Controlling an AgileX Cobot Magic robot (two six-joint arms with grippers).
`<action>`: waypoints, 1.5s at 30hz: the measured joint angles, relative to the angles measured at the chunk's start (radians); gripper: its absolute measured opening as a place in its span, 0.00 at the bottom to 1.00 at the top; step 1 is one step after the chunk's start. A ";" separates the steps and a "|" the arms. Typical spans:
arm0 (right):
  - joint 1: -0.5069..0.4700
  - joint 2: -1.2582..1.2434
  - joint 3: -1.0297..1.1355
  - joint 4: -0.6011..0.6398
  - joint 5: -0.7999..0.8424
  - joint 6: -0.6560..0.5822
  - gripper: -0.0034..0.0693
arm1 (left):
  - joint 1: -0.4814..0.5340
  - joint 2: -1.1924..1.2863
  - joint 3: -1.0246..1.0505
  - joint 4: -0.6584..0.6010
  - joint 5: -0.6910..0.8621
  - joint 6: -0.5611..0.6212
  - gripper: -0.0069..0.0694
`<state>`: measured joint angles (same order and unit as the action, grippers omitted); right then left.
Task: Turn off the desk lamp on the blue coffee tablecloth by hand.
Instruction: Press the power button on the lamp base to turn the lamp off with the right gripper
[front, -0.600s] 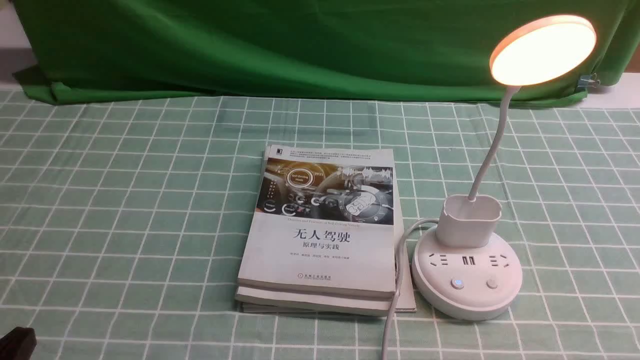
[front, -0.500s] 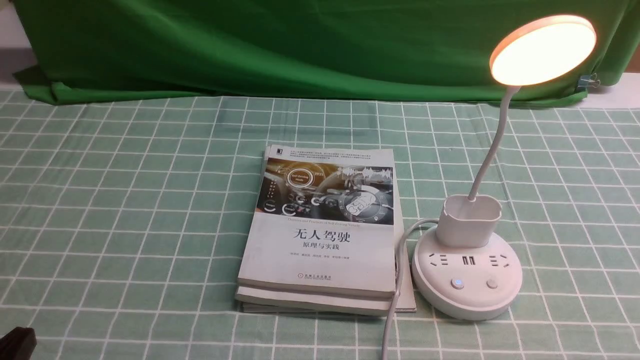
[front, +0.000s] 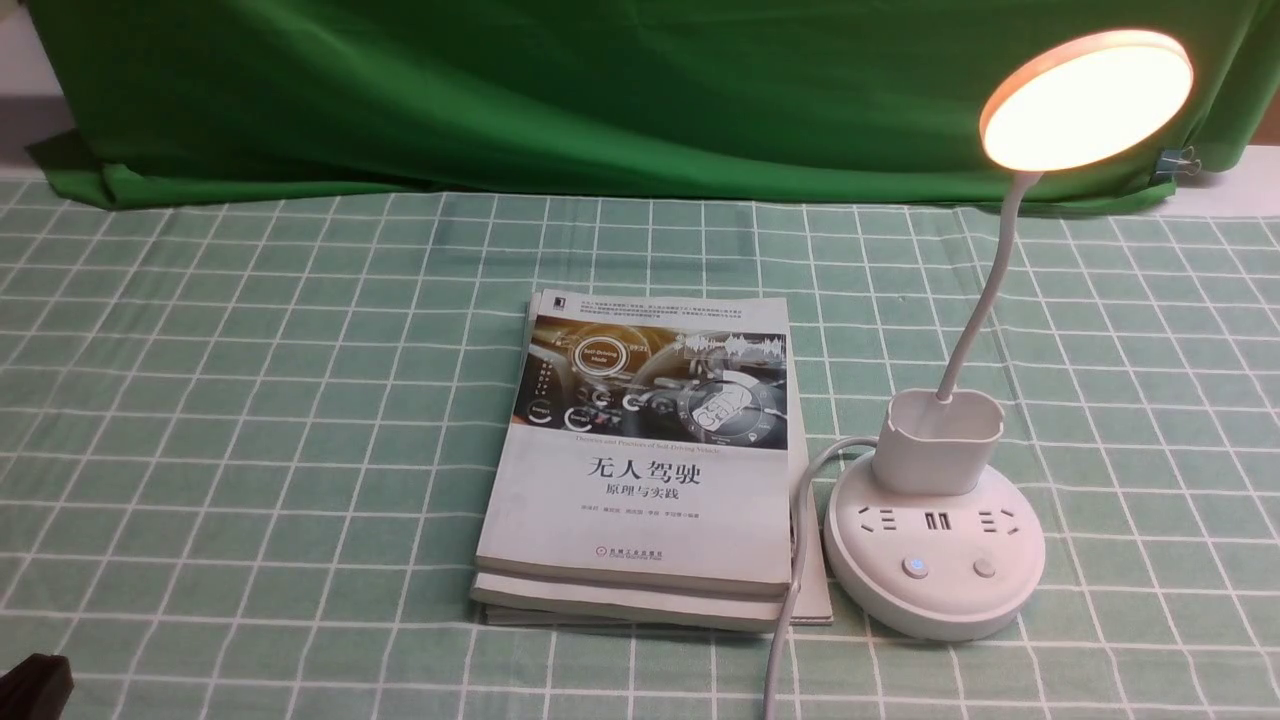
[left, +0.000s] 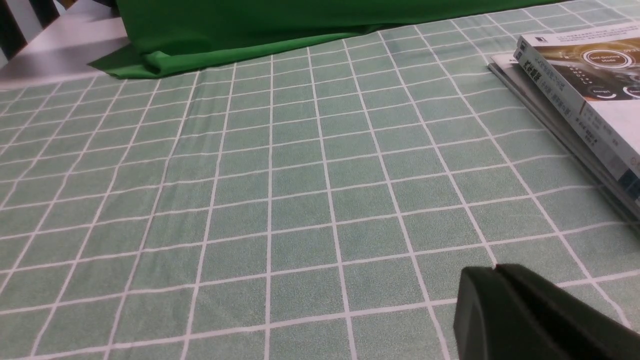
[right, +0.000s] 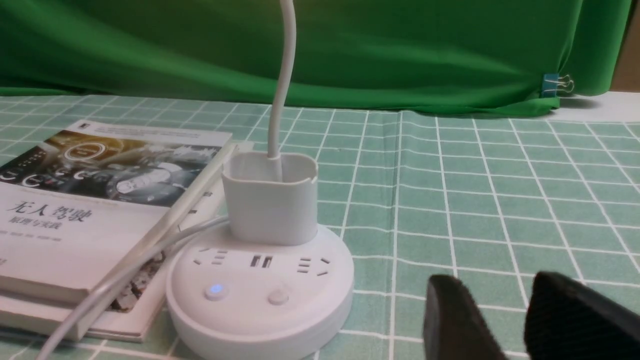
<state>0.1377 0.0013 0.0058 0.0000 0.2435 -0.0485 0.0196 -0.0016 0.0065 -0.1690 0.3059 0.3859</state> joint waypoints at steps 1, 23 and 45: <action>0.000 0.000 0.000 0.000 0.000 0.000 0.38 | 0.000 0.000 0.000 0.000 0.000 0.000 0.09; 0.000 0.000 0.000 0.049 -0.076 0.142 0.38 | 0.000 0.000 0.000 0.000 0.000 0.000 0.09; 0.017 0.285 -0.397 0.095 0.305 0.314 0.11 | 0.000 0.000 0.000 0.000 0.000 0.000 0.09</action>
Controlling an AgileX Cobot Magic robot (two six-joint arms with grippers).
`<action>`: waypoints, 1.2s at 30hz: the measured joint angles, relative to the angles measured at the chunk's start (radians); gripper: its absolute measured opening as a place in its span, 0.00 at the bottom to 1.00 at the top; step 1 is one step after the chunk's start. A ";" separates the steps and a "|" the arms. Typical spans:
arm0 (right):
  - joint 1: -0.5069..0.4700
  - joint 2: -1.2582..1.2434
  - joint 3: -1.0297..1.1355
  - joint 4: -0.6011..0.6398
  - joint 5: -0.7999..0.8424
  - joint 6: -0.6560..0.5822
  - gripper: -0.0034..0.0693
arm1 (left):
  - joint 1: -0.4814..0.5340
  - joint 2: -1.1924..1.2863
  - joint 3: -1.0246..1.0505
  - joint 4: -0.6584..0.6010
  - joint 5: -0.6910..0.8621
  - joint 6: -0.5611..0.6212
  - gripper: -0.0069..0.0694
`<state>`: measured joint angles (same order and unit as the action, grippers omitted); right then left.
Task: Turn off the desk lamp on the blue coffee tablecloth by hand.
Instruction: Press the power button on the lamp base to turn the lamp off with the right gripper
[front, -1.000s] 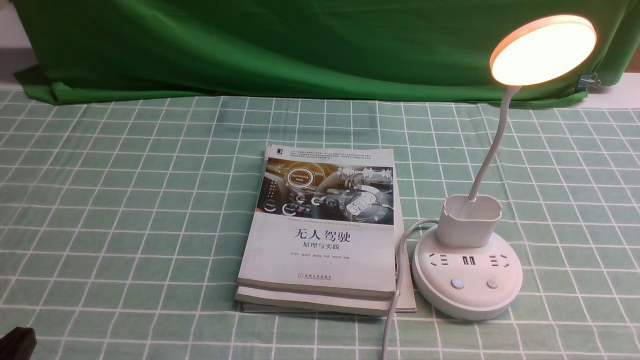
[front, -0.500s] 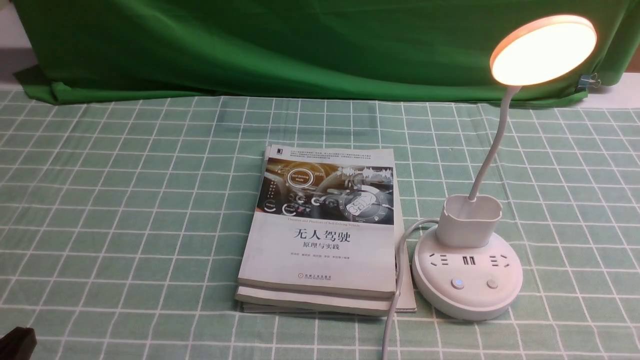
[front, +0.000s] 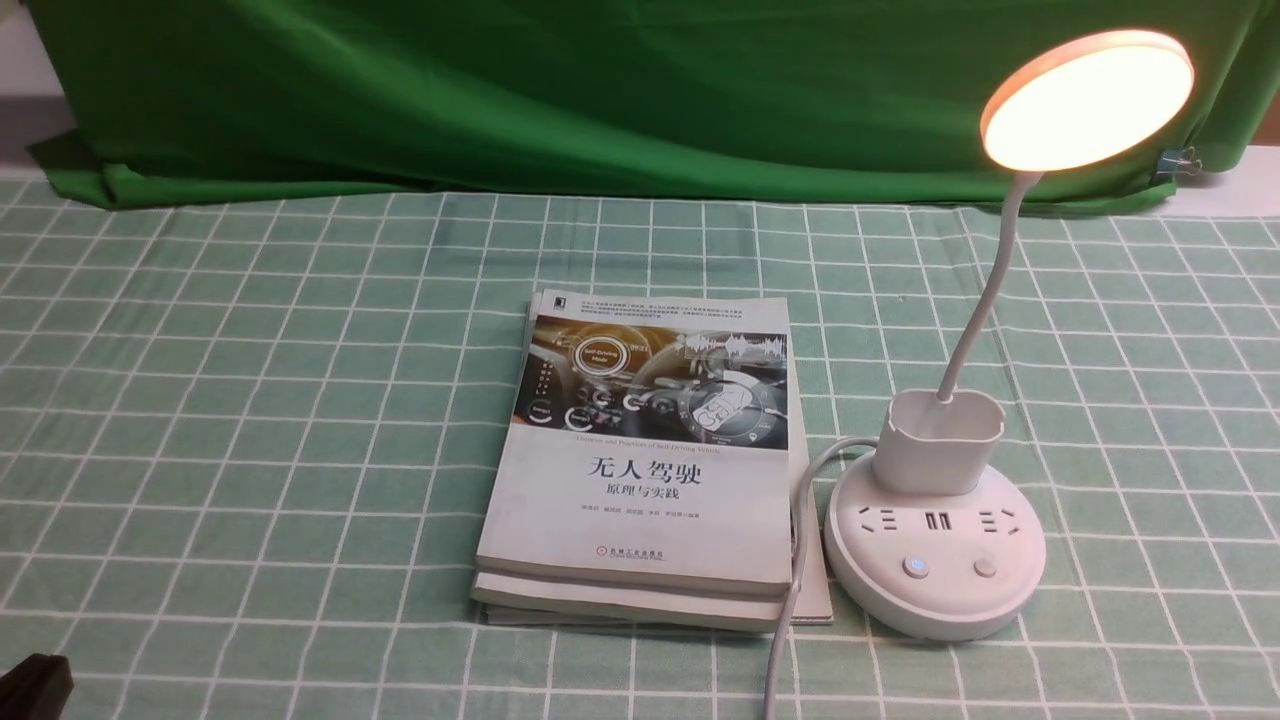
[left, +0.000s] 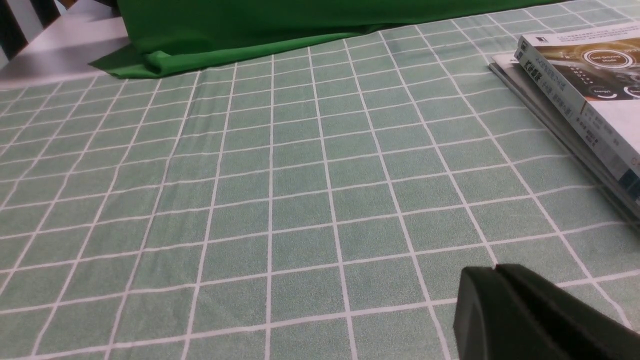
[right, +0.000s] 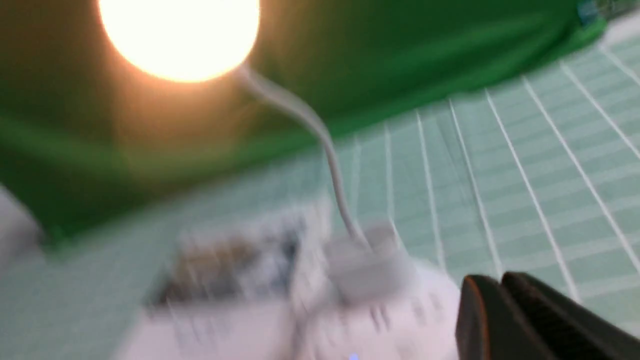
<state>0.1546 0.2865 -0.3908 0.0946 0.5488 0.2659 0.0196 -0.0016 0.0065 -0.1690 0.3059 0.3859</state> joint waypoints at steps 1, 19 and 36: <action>0.003 0.059 -0.043 0.000 0.065 -0.029 0.11 | 0.000 0.000 0.000 0.000 0.000 0.000 0.09; 0.101 0.931 -0.356 0.001 0.384 -0.253 0.10 | 0.000 0.000 0.000 0.000 0.000 0.000 0.09; 0.143 1.306 -0.603 0.084 0.308 -0.344 0.10 | 0.000 0.000 0.000 0.000 0.000 0.000 0.09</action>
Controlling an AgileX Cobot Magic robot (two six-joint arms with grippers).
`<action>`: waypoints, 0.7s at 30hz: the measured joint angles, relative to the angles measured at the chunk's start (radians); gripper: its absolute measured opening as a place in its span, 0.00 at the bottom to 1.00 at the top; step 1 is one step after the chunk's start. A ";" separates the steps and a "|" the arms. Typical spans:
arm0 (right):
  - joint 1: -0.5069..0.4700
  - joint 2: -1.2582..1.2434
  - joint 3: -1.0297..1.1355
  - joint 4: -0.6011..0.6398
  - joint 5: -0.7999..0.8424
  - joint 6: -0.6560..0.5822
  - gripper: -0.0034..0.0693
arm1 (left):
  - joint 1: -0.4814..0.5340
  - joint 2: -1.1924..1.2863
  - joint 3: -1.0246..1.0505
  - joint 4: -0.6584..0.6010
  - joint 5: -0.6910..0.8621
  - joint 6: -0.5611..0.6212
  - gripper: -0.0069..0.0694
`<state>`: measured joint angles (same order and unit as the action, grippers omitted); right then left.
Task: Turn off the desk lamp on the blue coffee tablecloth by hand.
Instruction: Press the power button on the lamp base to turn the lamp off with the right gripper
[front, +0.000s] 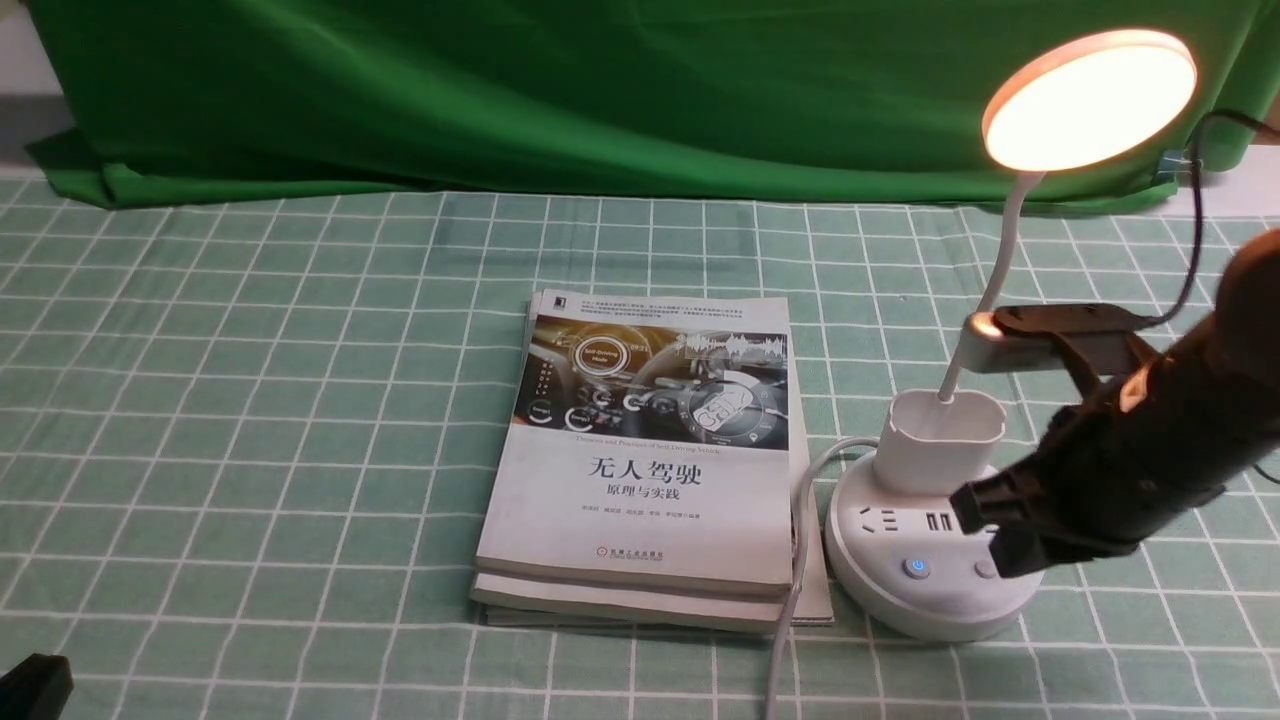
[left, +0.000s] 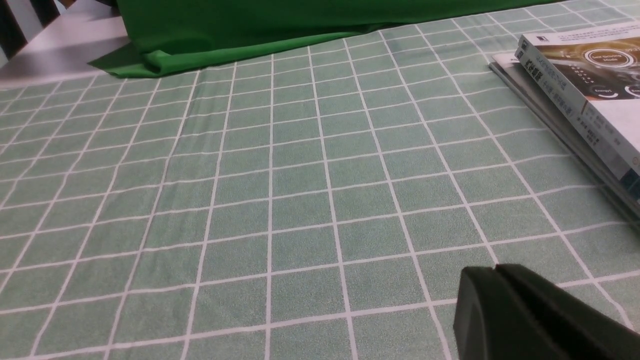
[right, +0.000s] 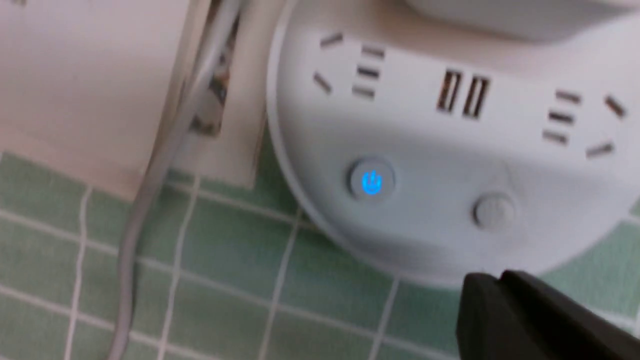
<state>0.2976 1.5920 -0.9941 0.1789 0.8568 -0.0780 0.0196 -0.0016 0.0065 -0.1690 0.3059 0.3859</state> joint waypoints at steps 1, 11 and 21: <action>0.000 0.015 -0.006 0.000 -0.004 0.000 0.10 | 0.000 0.000 0.000 0.000 0.000 0.000 0.09; -0.010 0.077 -0.027 0.002 -0.022 0.000 0.10 | 0.000 0.000 0.000 0.000 0.000 0.000 0.09; -0.011 0.128 -0.029 0.002 -0.086 -0.001 0.10 | 0.000 0.000 0.000 0.000 0.000 0.000 0.09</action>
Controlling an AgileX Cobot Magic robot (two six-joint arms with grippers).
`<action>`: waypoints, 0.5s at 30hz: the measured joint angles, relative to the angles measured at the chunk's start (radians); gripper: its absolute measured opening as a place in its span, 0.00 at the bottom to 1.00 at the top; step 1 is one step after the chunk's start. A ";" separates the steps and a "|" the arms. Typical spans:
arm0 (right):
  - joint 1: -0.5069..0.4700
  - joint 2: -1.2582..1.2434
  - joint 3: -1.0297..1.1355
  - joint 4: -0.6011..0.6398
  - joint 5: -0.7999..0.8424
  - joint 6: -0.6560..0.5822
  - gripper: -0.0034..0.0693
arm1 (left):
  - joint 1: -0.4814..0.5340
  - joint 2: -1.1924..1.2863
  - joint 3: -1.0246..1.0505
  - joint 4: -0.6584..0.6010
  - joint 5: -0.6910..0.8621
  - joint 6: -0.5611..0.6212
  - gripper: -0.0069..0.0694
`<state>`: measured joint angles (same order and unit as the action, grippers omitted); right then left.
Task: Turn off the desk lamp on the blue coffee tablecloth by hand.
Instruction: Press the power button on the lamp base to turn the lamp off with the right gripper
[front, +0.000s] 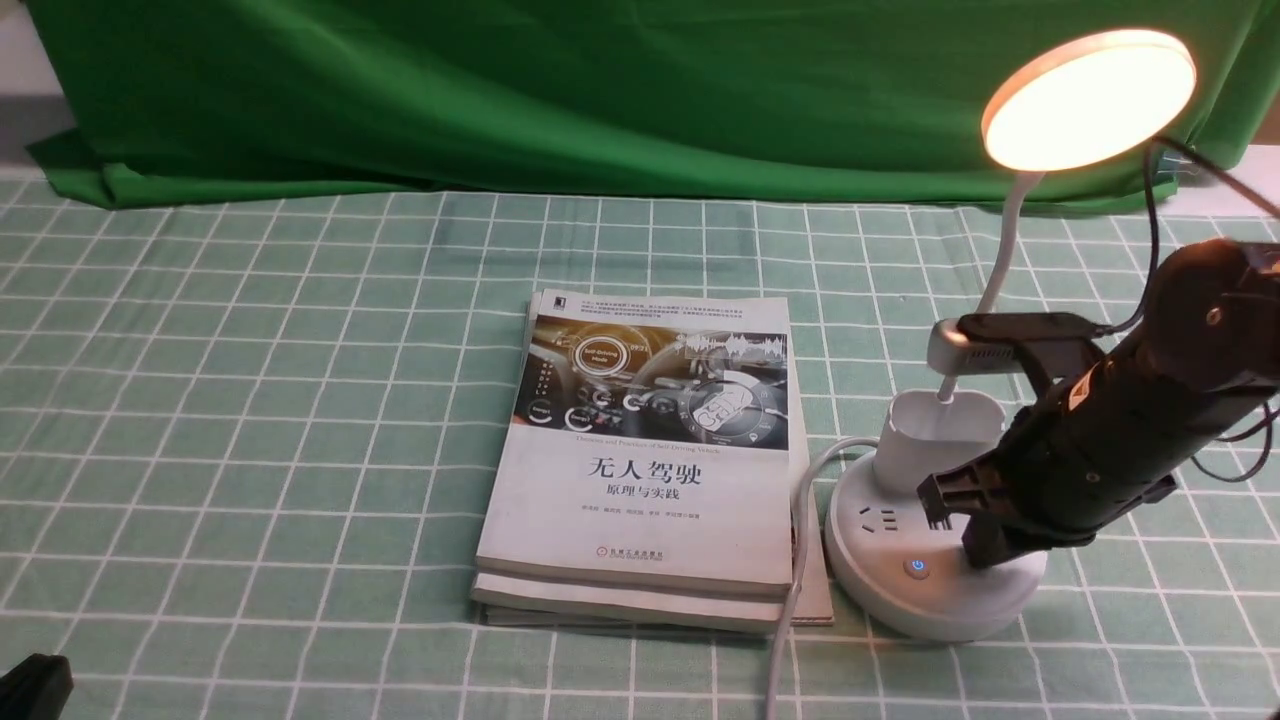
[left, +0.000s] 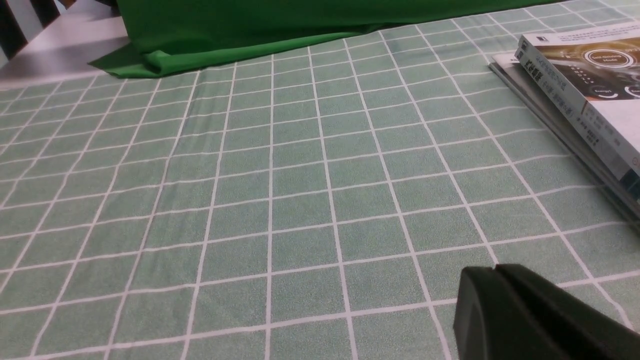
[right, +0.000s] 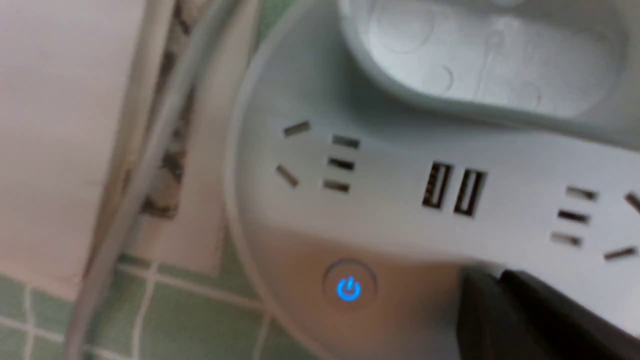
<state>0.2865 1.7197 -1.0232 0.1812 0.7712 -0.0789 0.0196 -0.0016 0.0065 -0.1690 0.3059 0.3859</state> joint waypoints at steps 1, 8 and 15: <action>0.000 0.010 -0.001 0.002 -0.011 0.000 0.10 | 0.000 0.000 0.000 0.000 0.000 0.000 0.09; 0.000 0.013 -0.009 0.004 -0.017 0.000 0.10 | 0.000 0.000 0.000 0.000 0.000 0.000 0.09; 0.000 -0.068 -0.006 0.004 -0.018 -0.001 0.10 | 0.000 0.000 0.000 0.000 0.000 0.000 0.09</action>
<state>0.2862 1.6520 -1.0289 0.1855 0.7530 -0.0801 0.0196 -0.0016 0.0065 -0.1690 0.3059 0.3859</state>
